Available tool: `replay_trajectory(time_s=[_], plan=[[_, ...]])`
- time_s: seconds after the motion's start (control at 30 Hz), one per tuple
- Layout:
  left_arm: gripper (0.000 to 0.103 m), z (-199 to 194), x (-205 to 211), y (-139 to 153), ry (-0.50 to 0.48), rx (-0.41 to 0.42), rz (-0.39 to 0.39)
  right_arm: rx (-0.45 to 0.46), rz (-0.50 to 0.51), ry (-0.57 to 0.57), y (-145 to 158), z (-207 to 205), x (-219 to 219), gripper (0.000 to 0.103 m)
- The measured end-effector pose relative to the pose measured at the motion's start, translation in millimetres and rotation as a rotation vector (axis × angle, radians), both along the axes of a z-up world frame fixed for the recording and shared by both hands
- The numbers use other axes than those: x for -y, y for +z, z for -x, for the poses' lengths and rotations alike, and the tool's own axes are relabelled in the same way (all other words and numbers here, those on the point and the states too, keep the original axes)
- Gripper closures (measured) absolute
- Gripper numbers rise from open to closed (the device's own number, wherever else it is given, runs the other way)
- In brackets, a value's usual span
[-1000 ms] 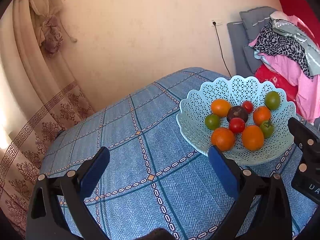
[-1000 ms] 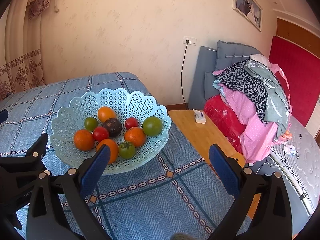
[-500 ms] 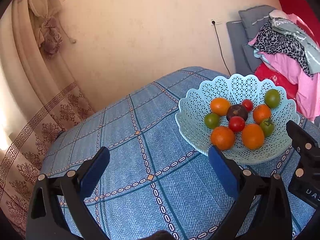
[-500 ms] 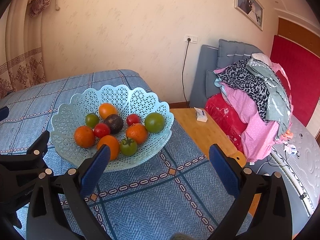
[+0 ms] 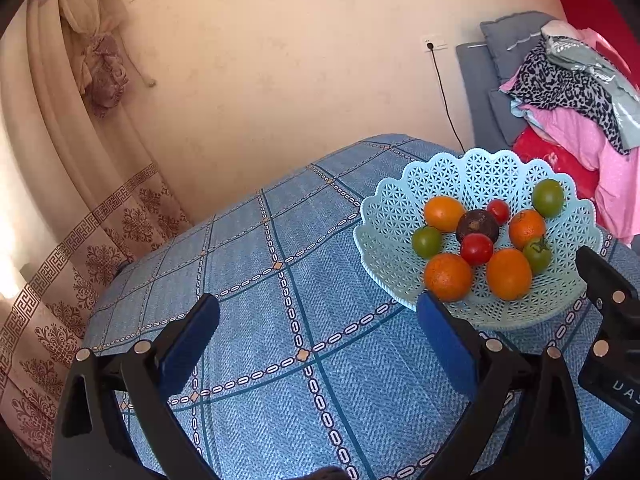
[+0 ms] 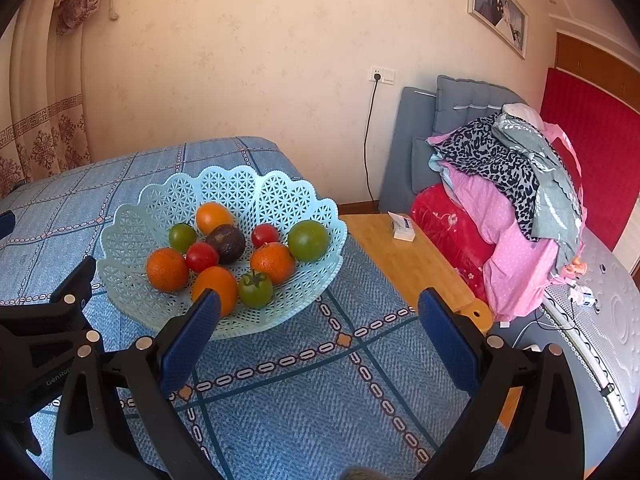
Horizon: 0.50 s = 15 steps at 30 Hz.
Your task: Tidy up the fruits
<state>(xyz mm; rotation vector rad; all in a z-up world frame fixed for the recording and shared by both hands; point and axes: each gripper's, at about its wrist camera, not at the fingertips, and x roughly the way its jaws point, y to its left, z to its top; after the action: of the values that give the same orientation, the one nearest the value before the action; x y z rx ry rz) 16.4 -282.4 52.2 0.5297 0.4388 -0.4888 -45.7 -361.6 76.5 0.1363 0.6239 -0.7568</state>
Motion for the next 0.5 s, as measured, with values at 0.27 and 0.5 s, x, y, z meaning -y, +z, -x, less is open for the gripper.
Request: replay_trajectory(time_s=[0.27, 0.5], plan=[[0.005, 1.8, 1.4, -0.8, -0.008, -0.001, -0.004, 0.001, -0.004, -0.001, -2.0, 0.4, 1.5, 0.003], [0.005, 0.0, 3.6, -2.0, 0.012, -0.013, -0.010, 0.001, -0.008, -0.003, -3.9, 1.5, 2.0, 0.003]])
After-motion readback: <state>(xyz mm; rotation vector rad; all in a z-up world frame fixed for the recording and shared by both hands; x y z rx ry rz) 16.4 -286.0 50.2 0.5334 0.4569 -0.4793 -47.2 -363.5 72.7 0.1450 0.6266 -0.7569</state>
